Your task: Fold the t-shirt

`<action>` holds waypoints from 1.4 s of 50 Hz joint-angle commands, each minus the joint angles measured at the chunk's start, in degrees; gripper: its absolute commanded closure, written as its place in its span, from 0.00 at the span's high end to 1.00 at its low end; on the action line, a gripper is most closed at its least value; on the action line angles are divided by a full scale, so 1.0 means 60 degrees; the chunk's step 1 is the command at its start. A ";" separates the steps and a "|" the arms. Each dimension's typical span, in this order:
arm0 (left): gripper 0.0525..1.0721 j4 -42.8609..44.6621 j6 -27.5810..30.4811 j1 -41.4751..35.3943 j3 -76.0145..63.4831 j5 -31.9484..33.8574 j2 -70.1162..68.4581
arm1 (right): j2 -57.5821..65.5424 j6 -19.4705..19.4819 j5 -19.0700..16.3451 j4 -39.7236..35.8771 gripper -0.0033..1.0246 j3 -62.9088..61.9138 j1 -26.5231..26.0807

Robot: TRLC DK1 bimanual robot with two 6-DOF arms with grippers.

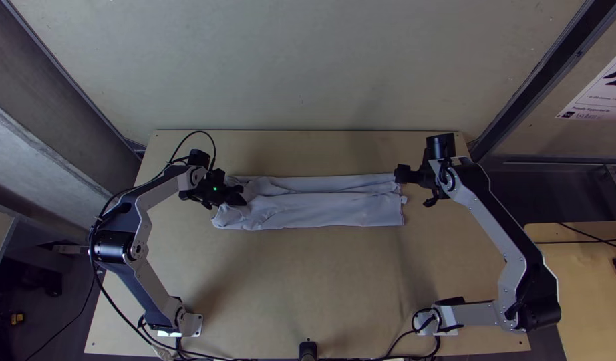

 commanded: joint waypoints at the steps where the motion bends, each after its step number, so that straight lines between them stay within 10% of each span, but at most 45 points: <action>1: 0.03 -0.0369 -0.0057 0.0248 -0.0488 -0.0662 -0.0257 | -0.0451 0.0262 0.0097 0.0186 0.96 -0.0096 -0.0153; 38: 0.03 -0.2244 0.4045 0.4452 0.1841 -0.3709 -0.0594 | -0.1345 0.0247 0.0097 0.0537 0.96 -0.1048 -0.0841; 70: 0.03 -0.4339 0.3473 0.0556 0.3042 -0.7284 -0.2747 | -0.1389 0.0203 0.0097 0.0640 0.96 -0.1327 -0.1002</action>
